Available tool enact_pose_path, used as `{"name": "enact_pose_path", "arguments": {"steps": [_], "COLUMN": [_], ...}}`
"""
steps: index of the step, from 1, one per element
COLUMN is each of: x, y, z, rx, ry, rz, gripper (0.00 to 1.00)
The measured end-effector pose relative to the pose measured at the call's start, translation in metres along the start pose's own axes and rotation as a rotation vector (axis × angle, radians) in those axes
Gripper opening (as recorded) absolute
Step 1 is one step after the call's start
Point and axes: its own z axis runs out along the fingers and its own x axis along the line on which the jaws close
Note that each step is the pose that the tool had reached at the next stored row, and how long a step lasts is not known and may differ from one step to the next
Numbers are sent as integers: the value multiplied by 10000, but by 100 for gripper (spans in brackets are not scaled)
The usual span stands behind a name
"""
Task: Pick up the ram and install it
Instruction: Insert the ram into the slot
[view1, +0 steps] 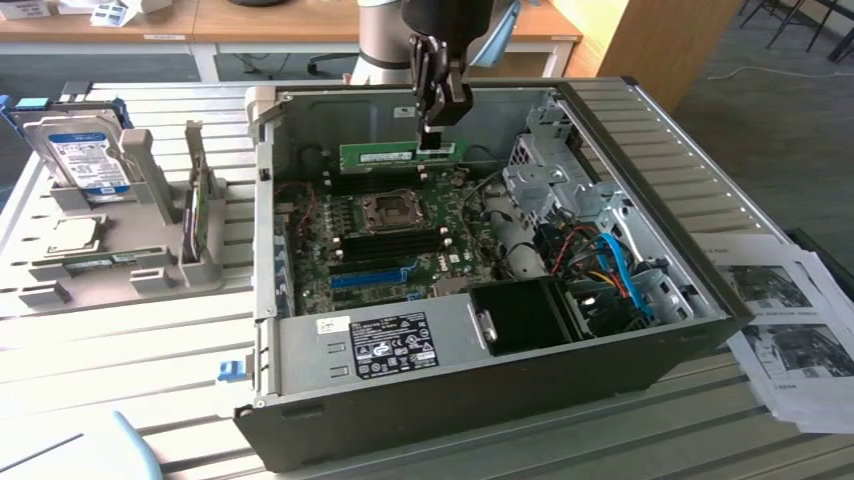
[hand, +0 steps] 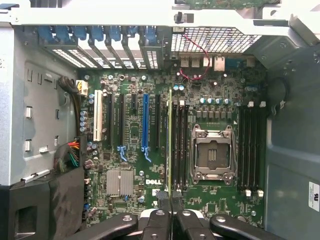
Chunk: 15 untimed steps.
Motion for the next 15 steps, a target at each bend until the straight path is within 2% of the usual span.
{"name": "enact_pose_path", "arguments": {"steps": [6, 15], "x": [0, -5], "y": [0, -2], "z": [18, 171], "rx": [1, 4], "ry": [-2, -1], "rz": [0, -1], "gripper": [11, 11]}}
